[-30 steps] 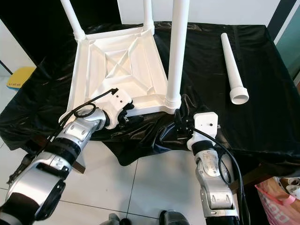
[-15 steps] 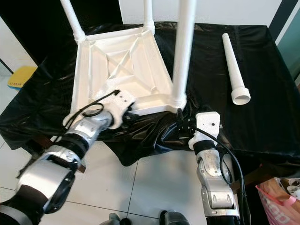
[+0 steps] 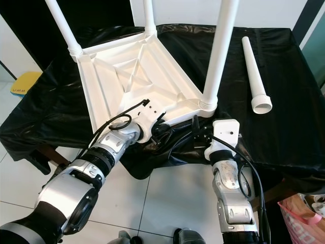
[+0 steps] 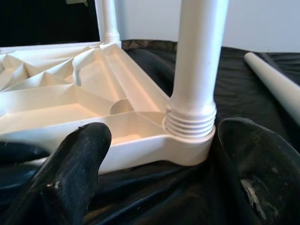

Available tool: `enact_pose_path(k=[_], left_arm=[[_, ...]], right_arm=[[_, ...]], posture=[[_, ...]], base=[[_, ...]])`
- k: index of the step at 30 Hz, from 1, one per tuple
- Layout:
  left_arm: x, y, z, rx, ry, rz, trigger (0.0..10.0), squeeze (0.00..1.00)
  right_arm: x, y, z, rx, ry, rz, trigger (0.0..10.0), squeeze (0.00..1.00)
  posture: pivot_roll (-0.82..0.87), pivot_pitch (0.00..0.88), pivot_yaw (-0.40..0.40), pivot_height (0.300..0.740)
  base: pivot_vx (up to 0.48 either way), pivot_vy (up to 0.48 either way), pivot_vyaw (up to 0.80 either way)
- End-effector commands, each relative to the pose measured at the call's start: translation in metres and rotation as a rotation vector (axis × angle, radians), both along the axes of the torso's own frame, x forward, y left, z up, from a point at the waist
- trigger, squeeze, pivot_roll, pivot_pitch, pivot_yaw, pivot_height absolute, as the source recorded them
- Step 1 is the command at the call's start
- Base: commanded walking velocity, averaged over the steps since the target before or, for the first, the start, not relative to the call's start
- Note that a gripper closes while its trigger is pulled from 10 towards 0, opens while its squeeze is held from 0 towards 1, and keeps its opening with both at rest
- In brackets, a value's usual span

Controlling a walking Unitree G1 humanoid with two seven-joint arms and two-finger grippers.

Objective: Building children table

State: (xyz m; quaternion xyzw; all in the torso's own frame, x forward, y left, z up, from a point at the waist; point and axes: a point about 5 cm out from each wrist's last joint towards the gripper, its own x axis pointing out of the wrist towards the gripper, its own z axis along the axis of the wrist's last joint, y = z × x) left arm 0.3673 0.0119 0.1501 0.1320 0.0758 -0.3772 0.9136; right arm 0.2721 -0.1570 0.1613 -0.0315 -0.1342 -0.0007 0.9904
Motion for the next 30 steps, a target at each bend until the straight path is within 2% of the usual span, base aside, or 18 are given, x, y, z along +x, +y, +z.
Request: enact_pose_path(k=[1,4,7,8,10,11,14,15,18,25,30], left_arm=[[0.001,0.0,0.005,-0.083,-0.015,0.046,10.0,1.0],[0.0,0.004,0.017,-0.194,-0.047,0.007,10.0,1.0],[0.0,0.005,0.021,-0.212,-0.066,0.002,10.0,1.0],[0.0,0.007,0.028,-0.246,-0.095,-0.005,10.0,0.0],[-0.001,0.014,0.042,-0.306,-0.141,-0.032,10.0,0.0],[-0.001,0.014,0.042,-0.306,-0.141,-0.032,10.0,0.0],[-0.002,0.035,0.06,-0.328,-0.216,-0.055,10.0,0.0],[-0.002,0.035,0.06,-0.328,-0.216,-0.055,10.0,0.0],[0.0,0.054,0.068,-0.362,-0.255,0.016,10.0,0.0],[-0.001,0.081,0.066,-0.475,-0.265,0.171,10.0,0.0],[-0.004,0.09,0.06,-0.511,-0.246,0.249,10.0,0.0]], right_arm=[[0.001,0.002,-0.003,0.008,0.019,-0.001,10.0,0.0],[0.001,0.002,-0.003,0.019,0.019,-0.004,10.0,0.0],[0.001,0.002,-0.003,0.021,0.018,-0.004,10.0,0.0],[0.001,0.002,-0.003,0.022,0.018,-0.004,10.0,0.0],[0.001,0.003,-0.003,0.021,0.017,-0.006,10.0,0.0],[0.001,0.003,-0.003,0.021,0.017,-0.006,10.0,0.0],[0.001,0.002,-0.004,0.015,0.018,-0.013,10.0,0.0],[0.001,0.002,-0.004,0.015,0.018,-0.013,10.0,0.0],[0.001,0.001,-0.004,0.005,0.015,-0.026,10.0,0.0],[0.003,0.0,-0.002,-0.005,0.004,-0.031,10.0,0.0],[0.004,0.0,-0.001,-0.002,-0.002,-0.026,10.0,0.0]], posture=[[-0.18,0.121,0.033,0.74],[-0.17,0.121,0.034,0.74],[-0.17,0.121,0.034,0.74],[-0.17,0.122,0.034,0.74],[-0.17,0.122,0.035,0.74],[-0.17,0.122,0.035,0.74],[-0.16,0.124,0.033,0.74],[-0.16,0.124,0.033,0.74],[-0.16,0.119,0.035,0.74],[-0.17,0.106,0.031,0.74],[-0.17,0.097,0.026,0.74]], base=[[0.0,0.0,0.0],[0.0,0.0,0.0],[0.0,0.0,0.0],[0.0,0.0,0.0],[0.0,0.0,0.0],[0.0,0.0,0.0],[0.0,0.0,0.0],[0.0,0.0,0.0],[0.0,0.0,0.0],[0.0,0.0,0.0],[0.0,0.0,0.0]])
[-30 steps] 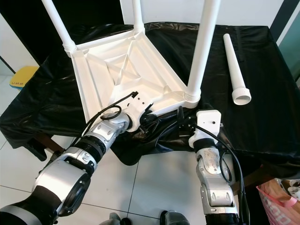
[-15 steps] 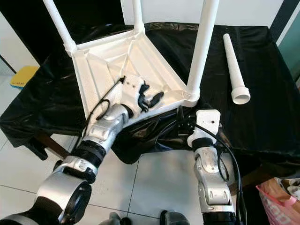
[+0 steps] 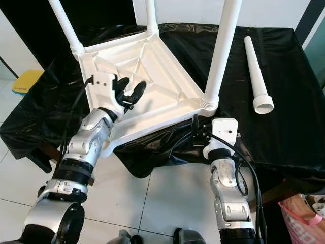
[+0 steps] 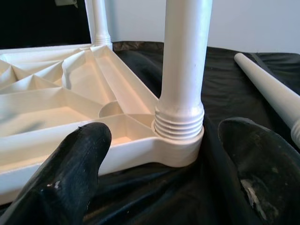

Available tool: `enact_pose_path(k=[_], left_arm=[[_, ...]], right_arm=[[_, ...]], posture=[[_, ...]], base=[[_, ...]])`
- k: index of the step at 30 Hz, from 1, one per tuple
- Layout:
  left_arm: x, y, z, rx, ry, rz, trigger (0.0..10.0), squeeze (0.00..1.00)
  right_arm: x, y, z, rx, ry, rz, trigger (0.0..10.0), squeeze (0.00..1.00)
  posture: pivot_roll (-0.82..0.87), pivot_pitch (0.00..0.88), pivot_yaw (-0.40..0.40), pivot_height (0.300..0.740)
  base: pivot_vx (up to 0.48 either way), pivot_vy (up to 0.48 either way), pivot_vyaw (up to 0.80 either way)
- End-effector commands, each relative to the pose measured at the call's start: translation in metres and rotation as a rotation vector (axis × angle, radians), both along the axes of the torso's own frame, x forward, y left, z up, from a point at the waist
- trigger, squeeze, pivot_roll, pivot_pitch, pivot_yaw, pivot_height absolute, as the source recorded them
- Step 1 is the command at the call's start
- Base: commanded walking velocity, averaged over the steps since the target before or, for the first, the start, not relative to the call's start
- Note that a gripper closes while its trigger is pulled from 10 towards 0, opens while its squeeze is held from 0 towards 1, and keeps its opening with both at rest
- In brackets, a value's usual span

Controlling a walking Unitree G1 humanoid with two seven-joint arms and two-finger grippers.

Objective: Building children table

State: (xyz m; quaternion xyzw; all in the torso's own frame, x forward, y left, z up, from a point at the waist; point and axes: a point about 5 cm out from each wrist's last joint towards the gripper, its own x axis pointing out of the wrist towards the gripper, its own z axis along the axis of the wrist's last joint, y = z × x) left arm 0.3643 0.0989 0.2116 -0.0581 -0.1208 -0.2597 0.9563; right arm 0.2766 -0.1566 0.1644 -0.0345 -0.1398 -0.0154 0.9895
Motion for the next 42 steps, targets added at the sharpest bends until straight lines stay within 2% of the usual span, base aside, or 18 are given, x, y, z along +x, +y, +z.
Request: enact_pose_path(k=[1,11,21,42], left_arm=[[-0.003,0.008,-0.004,-0.035,0.03,0.04,10.0,0.0],[-0.008,0.029,-0.015,-0.086,0.093,0.125,10.0,0.0],[-0.011,0.04,-0.021,-0.092,0.135,0.163,10.0,0.0],[-0.011,0.039,-0.02,-0.084,0.139,0.156,10.0,0.0]], right_arm=[[0.001,0.0,-0.003,0.0,0.007,0.008,10.0,0.0],[0.005,0.0,-0.001,-0.005,-0.003,0.02,10.0,0.0],[0.009,0.0,0.0,-0.005,-0.006,0.03,10.0,0.0],[0.01,0.001,-0.001,-0.003,-0.008,0.039,10.0,0.0]], posture=[[-0.17,0.093,0.024,0.74],[-0.16,0.072,0.015,0.74],[-0.16,0.053,0.014,0.74],[-0.16,0.043,0.014,0.74]], base=[[0.0,0.0,0.0],[0.0,0.0,0.0],[0.0,0.159,0.0],[0.0,0.401,0.0]])
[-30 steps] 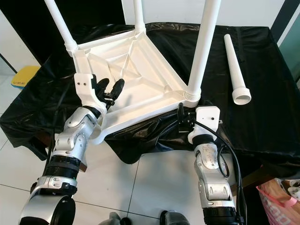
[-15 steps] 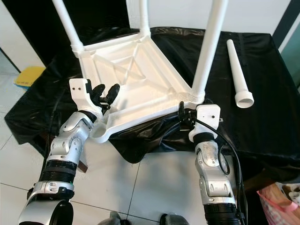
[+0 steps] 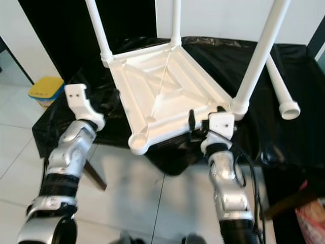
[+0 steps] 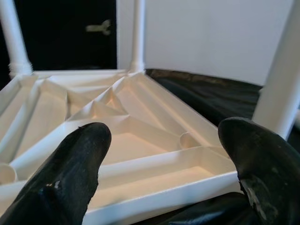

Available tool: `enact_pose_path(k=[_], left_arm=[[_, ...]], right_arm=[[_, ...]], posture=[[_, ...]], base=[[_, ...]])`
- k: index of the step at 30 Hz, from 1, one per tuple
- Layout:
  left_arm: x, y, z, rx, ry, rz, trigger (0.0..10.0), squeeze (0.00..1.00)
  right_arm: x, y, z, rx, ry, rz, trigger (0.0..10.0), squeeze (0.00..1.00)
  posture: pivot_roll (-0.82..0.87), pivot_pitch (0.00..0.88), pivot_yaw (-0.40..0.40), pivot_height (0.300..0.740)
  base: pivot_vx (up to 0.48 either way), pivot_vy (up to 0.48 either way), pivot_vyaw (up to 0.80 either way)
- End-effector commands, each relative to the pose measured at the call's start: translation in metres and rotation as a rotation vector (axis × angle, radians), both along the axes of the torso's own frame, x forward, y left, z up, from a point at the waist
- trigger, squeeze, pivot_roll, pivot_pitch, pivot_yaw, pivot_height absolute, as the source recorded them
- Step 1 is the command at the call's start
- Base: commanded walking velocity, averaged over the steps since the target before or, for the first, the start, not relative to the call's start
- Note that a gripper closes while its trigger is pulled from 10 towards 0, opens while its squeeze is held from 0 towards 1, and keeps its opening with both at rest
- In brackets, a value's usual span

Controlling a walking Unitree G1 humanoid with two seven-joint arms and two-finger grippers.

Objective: Building children table

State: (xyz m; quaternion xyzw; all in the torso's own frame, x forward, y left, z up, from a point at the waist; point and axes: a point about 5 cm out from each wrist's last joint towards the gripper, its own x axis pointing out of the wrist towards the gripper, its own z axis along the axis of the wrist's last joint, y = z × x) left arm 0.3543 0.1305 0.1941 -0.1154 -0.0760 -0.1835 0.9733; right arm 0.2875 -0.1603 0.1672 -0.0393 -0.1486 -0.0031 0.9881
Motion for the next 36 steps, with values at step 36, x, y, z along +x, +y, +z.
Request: enact_pose_path(k=[36], left_arm=[[-0.007,-0.011,0.001,0.186,-0.067,-0.058,10.0,0.0]], right_arm=[[0.002,0.001,-0.005,0.003,0.026,-0.013,10.0,0.0]], posture=[[-0.16,0.05,0.01,0.74]], base=[[0.0,0.095,-0.12]])
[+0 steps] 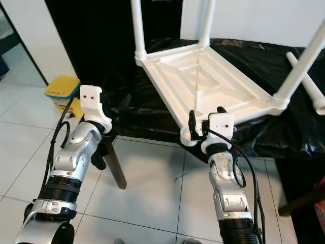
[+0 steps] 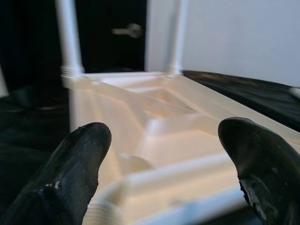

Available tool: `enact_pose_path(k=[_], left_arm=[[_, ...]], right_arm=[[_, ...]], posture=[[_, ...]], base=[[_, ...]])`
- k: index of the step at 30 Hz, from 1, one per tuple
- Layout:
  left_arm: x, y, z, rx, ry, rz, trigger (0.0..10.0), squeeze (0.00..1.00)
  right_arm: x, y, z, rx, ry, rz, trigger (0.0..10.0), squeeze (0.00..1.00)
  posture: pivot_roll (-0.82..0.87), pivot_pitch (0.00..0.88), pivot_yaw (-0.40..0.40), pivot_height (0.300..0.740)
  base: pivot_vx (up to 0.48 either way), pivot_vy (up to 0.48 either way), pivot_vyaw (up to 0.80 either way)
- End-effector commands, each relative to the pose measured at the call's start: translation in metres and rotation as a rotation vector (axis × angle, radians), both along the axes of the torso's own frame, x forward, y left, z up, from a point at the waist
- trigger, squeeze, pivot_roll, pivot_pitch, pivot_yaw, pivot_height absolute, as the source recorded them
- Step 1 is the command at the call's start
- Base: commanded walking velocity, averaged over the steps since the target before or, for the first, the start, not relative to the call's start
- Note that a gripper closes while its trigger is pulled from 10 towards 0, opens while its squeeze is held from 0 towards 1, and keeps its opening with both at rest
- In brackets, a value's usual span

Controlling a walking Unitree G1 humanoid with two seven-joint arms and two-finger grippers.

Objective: Building children table

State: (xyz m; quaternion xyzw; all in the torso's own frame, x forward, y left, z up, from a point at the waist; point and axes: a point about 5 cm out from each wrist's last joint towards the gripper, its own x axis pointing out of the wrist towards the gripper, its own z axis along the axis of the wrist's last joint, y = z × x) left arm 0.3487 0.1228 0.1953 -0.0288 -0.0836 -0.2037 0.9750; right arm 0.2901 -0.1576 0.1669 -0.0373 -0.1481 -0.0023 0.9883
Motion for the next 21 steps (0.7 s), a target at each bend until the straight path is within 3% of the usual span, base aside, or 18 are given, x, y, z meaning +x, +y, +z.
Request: enact_pose_path(k=[1,10,21], left_arm=[[-0.001,-0.003,0.0,0.017,-0.013,-0.035,10.0,0.0],[-0.001,0.002,0.001,-0.031,-0.001,-0.014,10.0,0.0],[-0.001,0.008,0.001,-0.046,0.014,-0.001,10.0,0.0]], right_arm=[[0.0,-0.002,-0.005,-0.001,0.025,-0.015,10.0,0.0],[0.001,-0.003,-0.005,0.006,0.029,-0.02,10.0,0.0],[0.002,-0.002,-0.002,0.003,0.012,-0.014,10.0,0.0]], posture=[[-0.16,0.05,0.01,0.74],[-0.15,0.063,0.004,0.74],[-0.15,0.072,0.005,0.74]], base=[[0.0,0.0,-0.78],[0.0,0.0,-0.76],[0.0,0.0,0.0]])
